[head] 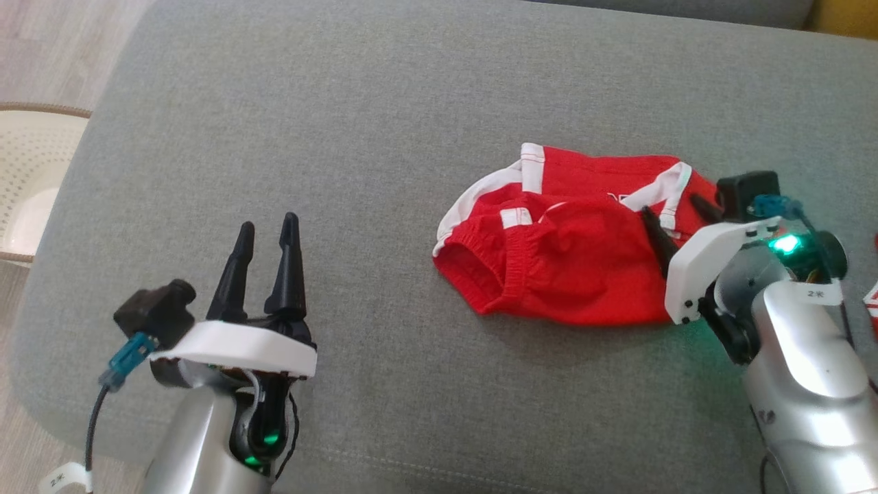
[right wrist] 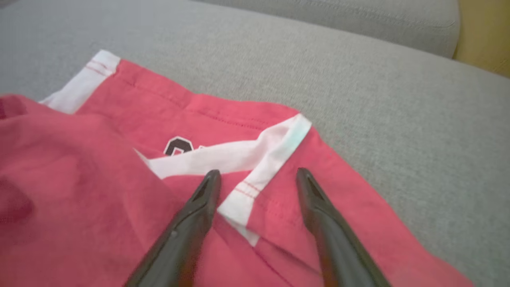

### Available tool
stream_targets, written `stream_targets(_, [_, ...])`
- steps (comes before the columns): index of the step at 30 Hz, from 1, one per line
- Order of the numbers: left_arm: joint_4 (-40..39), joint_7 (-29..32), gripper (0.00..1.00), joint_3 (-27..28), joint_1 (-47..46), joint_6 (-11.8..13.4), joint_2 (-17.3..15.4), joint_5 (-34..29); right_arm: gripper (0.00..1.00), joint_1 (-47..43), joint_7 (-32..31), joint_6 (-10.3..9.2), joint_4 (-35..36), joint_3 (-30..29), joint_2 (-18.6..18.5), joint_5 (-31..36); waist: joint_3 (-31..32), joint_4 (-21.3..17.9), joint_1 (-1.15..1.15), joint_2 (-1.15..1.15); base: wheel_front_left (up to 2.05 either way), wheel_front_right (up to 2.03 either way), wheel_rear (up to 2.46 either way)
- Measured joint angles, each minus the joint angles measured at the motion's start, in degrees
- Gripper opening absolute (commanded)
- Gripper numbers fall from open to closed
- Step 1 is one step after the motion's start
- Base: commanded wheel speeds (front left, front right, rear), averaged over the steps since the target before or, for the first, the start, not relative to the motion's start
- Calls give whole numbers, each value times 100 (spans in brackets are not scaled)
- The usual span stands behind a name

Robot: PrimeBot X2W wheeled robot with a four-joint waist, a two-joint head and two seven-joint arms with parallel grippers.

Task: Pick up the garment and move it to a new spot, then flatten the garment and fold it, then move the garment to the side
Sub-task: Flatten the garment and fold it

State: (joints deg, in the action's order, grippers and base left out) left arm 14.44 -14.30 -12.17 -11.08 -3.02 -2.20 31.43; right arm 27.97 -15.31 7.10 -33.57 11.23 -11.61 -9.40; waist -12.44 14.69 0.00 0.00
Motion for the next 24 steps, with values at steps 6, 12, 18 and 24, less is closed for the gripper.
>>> stream_targets(6, [20,0,100,36,1,7,-1,7,0,0,-58,1,-34,29,-104,250,34,-59,0,0,0,0,0])
stream_targets(12, [41,0,100,148,3,1,-1,-8,0,-16,151,1,459,96,-223,344,150,-316,0,0,0,0,0])
stream_targets(18, [38,0,100,204,30,-3,-2,-67,0,-446,219,1,1494,100,-589,154,355,-692,0,0,0,0,0])
stream_targets(24, [27,0,100,192,44,-26,-1,-110,0,-1528,32,1,2542,-97,-987,-219,554,-1094,0,0,0,0,0])
